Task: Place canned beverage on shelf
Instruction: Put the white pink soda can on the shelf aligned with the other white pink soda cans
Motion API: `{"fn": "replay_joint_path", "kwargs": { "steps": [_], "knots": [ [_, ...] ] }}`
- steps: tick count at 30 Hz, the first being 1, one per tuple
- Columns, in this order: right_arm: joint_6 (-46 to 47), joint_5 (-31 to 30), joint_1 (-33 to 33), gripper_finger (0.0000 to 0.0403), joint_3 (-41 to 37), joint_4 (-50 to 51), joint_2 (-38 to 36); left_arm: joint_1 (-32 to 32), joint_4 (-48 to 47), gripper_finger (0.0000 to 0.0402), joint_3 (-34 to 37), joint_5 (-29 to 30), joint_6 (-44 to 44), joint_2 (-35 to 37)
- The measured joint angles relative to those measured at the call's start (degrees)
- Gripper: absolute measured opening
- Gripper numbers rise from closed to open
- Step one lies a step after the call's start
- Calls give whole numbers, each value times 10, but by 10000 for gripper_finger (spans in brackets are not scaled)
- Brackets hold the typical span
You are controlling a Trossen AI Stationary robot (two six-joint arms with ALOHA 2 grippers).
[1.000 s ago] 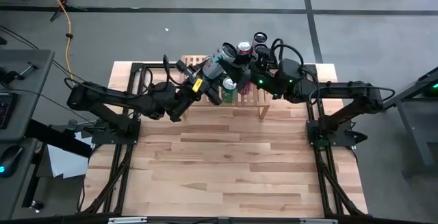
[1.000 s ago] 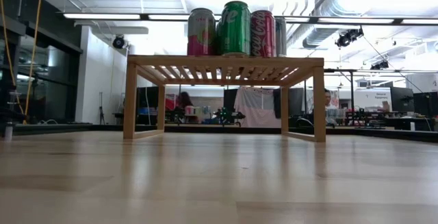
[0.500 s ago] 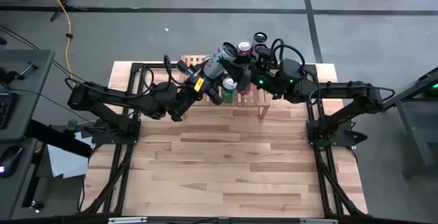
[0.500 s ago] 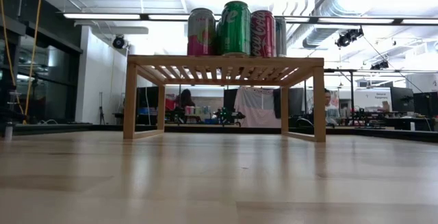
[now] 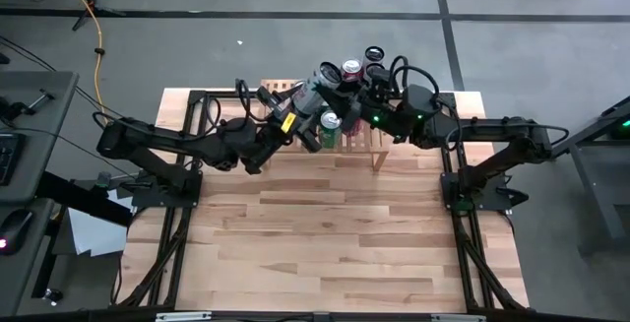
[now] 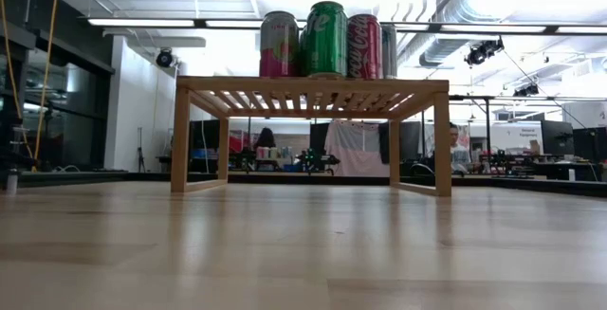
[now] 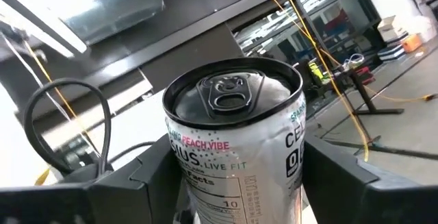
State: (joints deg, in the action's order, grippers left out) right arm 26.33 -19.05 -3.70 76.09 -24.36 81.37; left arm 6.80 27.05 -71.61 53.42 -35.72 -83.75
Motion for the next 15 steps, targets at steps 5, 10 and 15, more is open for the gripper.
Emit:
{"fn": "replay_joint_path", "kwargs": {
  "steps": [5,10,15],
  "knots": [
    [-44,1,-5,233,-1,39,-37,2,-42,343,0,7,6,22],
    [-91,-5,-12,233,-1,129,-107,6,-162,346,1,-16,93,67],
    [-121,-3,-6,233,0,306,-182,-12,-325,347,-1,-129,244,127]
  ]
}}
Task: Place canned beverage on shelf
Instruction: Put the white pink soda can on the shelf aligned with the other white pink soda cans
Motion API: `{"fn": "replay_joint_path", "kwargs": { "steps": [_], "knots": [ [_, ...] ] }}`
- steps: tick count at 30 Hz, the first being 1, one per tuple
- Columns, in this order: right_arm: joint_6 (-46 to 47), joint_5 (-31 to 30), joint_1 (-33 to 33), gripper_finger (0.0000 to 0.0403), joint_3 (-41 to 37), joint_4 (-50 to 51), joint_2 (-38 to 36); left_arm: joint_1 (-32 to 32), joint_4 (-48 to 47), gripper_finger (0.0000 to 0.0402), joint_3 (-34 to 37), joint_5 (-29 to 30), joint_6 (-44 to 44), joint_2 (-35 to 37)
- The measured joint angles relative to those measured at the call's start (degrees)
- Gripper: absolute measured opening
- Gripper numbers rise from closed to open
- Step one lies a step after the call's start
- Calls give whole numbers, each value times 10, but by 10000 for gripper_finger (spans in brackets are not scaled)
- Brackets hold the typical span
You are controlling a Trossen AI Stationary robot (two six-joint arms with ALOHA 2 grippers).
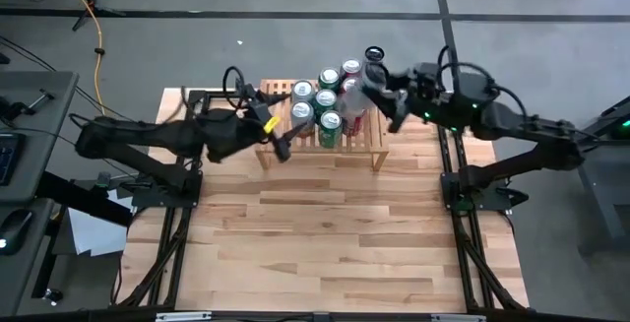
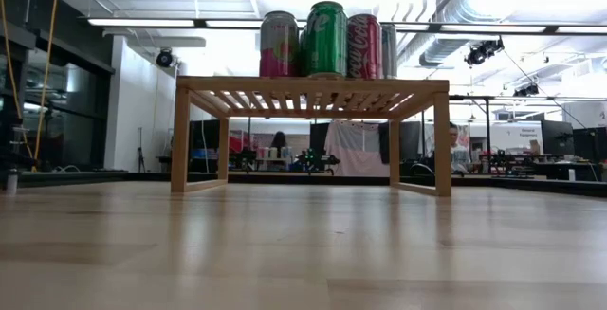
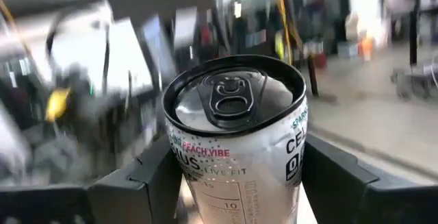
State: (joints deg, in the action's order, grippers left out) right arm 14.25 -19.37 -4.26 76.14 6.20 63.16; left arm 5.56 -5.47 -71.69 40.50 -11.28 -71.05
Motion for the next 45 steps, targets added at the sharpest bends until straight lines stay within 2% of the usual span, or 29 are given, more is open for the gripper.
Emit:
{"fn": "replay_joint_path", "kwargs": {
  "steps": [4,7,14,16,23,26,29,36,42,45],
  "knots": [
    [10,0,10,233,0,168,-47,-37,-75,348,1,-138,99,45],
    [31,-27,19,233,0,273,-63,-61,-82,348,1,-203,126,68],
    [65,-81,39,233,-2,443,-67,-91,-64,349,2,-244,138,111],
    [70,-93,44,233,-24,428,-73,-94,-64,349,2,-252,141,121],
    [97,-70,42,233,-222,253,-181,-93,-63,349,1,-253,159,141],
    [83,-69,32,233,-260,164,-234,-93,-63,349,1,-253,162,145],
    [52,-54,16,233,-289,143,-266,-99,-54,349,1,-258,167,146],
    [34,79,-59,233,-311,125,-275,-149,-49,349,1,-394,195,147],
    [30,127,-128,233,-312,112,-254,-224,-34,349,1,-510,203,148],
    [20,162,-170,233,-312,114,-249,-261,-33,349,1,-543,220,148]
  ]
}}
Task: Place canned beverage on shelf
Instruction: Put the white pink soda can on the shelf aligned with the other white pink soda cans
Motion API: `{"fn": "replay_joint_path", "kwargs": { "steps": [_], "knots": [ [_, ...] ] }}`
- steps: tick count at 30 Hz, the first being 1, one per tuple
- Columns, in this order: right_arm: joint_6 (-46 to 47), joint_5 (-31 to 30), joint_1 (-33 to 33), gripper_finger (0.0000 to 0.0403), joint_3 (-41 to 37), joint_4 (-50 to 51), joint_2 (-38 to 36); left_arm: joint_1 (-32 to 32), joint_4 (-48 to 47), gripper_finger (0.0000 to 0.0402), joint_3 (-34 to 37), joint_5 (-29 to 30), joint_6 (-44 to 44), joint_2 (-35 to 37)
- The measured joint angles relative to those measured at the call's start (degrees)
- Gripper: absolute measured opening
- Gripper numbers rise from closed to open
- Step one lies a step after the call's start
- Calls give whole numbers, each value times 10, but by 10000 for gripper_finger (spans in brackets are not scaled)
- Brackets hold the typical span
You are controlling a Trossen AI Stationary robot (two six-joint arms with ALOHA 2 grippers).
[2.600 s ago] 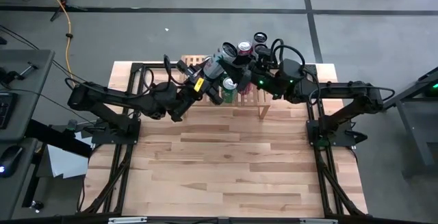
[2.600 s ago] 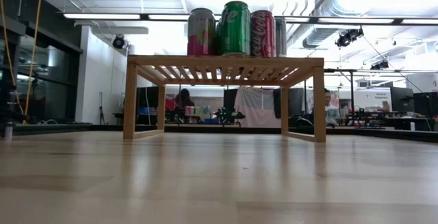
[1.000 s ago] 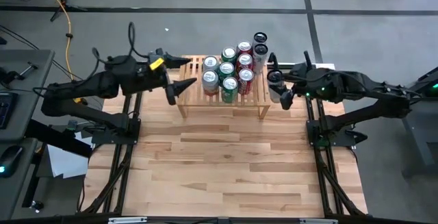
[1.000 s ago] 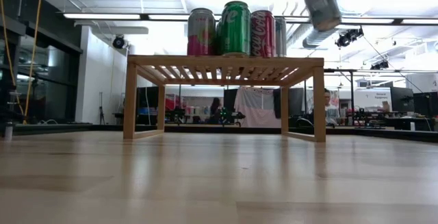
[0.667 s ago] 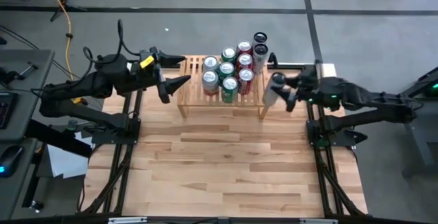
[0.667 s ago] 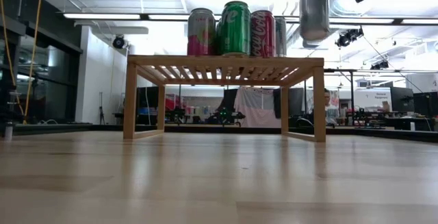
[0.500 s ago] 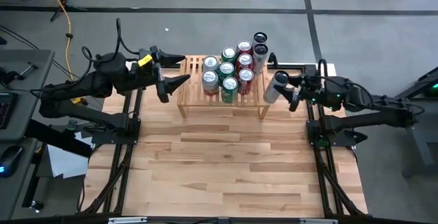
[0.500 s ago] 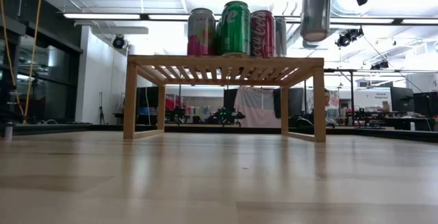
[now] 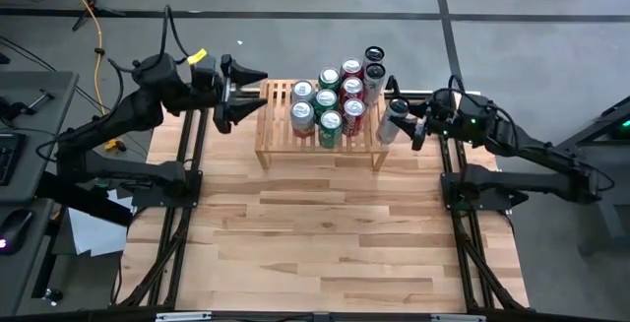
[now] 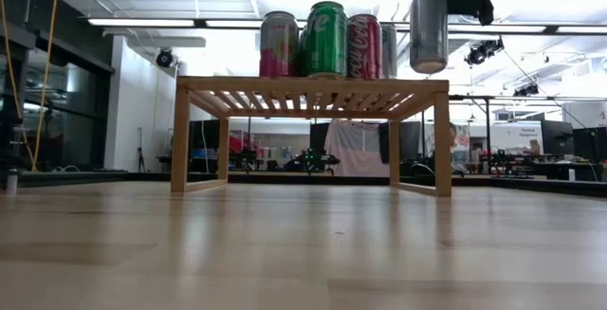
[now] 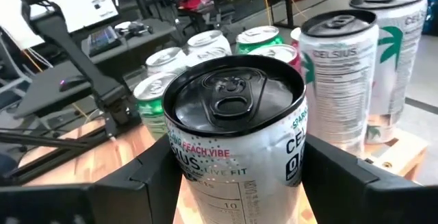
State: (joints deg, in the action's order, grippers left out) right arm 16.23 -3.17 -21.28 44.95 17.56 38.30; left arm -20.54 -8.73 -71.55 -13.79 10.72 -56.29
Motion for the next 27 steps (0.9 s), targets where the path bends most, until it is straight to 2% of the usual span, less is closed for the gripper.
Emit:
{"fn": "replay_joint_path", "kwargs": {
  "steps": [4,11,15,20,27],
  "knots": [
    [-25,88,-72,233,0,-12,8,-35,1,349,0,-22,47,-2],
    [-82,326,-220,233,0,-36,60,-48,57,349,0,-20,104,-4],
    [-106,425,-273,233,0,-71,109,-48,75,349,0,-9,131,-4],
    [-110,497,-310,233,0,-134,164,-48,74,349,0,-6,152,-4],
    [-108,507,-320,233,1,-169,204,-48,73,349,0,8,151,-7]
  ]
}}
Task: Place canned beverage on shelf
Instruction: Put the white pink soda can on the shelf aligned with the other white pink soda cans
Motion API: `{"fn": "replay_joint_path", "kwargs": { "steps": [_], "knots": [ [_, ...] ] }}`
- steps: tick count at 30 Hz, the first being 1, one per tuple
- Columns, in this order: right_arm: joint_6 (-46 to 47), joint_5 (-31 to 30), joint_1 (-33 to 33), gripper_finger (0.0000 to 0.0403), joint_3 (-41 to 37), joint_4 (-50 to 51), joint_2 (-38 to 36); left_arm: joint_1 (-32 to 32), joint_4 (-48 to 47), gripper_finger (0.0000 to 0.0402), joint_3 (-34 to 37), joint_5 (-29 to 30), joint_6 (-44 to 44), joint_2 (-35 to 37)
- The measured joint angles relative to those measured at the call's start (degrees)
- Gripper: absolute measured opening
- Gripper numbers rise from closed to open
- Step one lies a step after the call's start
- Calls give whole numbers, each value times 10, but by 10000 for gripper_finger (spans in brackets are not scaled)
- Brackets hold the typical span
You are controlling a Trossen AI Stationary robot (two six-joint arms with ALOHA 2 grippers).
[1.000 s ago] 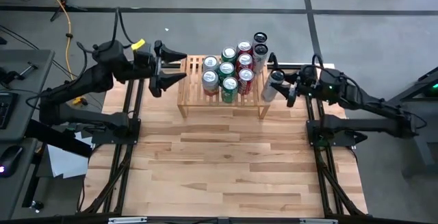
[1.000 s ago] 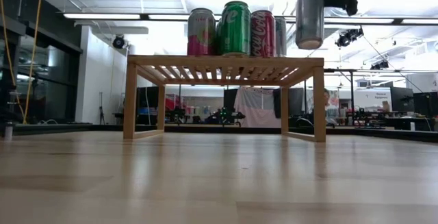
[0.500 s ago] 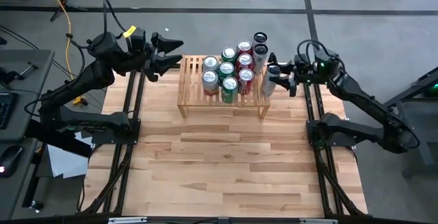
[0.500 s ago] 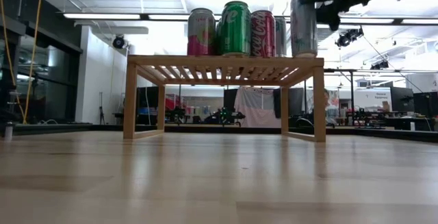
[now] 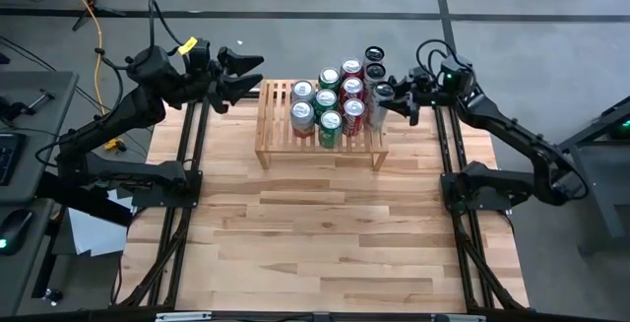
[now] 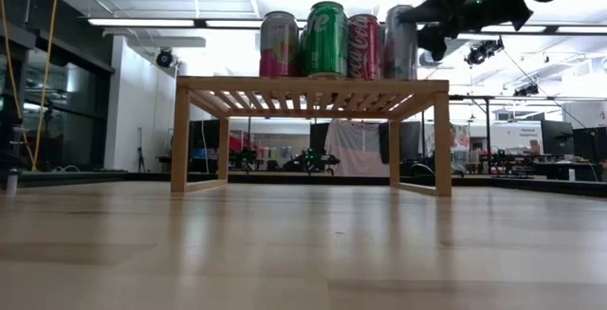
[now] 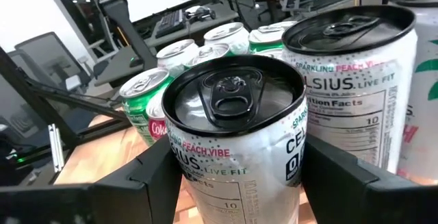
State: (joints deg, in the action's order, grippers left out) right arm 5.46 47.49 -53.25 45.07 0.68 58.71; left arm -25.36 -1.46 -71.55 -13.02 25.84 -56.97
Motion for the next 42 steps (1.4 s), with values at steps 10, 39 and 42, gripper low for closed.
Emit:
{"fn": "replay_joint_path", "kwargs": {
  "steps": [10,39,42],
  "knots": [
    [0,-26,0,239,0,-14,5,0,0,349,0,3,-20,0],
    [47,-41,0,278,0,-18,5,0,-22,349,0,-1,-25,0],
    [46,-41,0,278,0,-18,5,0,-22,349,0,-1,-25,0]
  ]
}}
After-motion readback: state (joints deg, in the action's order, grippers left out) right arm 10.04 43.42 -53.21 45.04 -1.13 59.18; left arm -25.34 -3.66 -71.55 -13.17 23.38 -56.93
